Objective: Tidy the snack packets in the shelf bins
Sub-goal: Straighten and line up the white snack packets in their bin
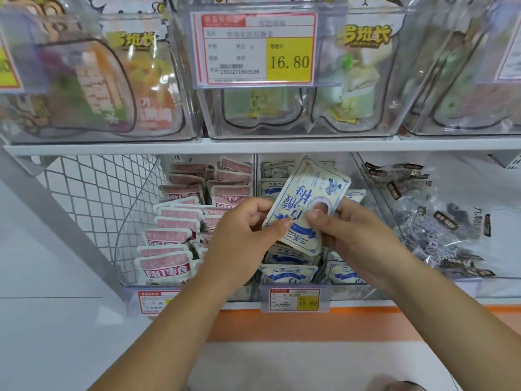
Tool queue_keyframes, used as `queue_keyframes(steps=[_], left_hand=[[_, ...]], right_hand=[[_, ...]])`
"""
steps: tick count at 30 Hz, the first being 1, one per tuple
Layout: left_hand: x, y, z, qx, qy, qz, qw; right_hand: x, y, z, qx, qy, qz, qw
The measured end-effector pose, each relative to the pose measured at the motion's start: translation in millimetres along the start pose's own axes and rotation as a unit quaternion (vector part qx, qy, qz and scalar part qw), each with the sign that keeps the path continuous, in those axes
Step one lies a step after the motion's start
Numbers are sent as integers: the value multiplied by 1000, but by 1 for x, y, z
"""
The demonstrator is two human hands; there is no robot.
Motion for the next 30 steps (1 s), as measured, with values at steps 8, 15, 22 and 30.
queue_keyframes(steps=[8,15,22,30], left_hand=[[19,-4,2,-14,71,87,994],[12,-11,12,50,42,-109,992],[7,-11,4,-3,170,375,911],[-12,-8,-9,-103,236,390,884]], right_hand=[[-31,2,-11,-34,-45,-263,963],[-21,-3,-10,43,-30,-33,998],[-70,-30,22,198,-187,-483,832],[-4,22,89,-179,-63,-637,747]])
Point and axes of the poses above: each hand's wrist, its own z-axis towards the middle knuckle, its own y-axis out of the palm, x = y × z, the point moved 6 cm from there along z, towards the middle knuckle, and after that the axes turned 8 degrees about -z, right-handed, at the moved point
